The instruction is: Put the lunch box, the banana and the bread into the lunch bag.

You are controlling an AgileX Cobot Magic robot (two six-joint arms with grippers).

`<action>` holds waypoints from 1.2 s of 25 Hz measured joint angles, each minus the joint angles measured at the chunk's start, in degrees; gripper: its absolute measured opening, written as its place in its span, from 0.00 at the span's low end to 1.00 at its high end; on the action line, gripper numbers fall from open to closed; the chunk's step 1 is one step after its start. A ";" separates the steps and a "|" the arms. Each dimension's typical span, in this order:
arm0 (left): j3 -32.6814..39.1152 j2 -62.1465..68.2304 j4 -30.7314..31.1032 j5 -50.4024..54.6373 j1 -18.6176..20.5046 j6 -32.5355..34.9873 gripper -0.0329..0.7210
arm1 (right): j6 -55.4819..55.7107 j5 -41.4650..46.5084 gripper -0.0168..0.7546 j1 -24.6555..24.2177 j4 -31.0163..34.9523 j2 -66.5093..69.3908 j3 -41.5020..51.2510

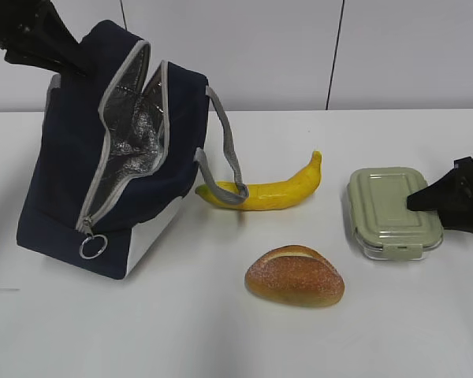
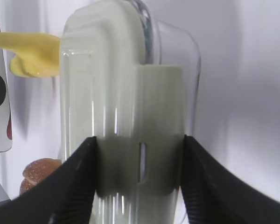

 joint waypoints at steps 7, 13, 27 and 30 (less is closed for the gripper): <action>0.00 0.00 0.00 0.00 0.00 0.00 0.02 | 2.54 3.90 0.54 0.00 -1.56 -0.52 -4.35; 0.00 0.00 0.00 0.00 0.00 0.00 0.02 | 9.06 4.97 0.54 0.67 -1.93 -5.12 -8.84; 0.00 0.00 -1.68 0.00 0.00 0.00 0.02 | 30.90 8.07 0.54 19.66 -4.59 -12.62 -28.21; 0.00 0.00 -1.91 0.00 0.00 0.00 0.02 | 34.43 8.85 0.54 25.08 -4.83 -12.62 -32.92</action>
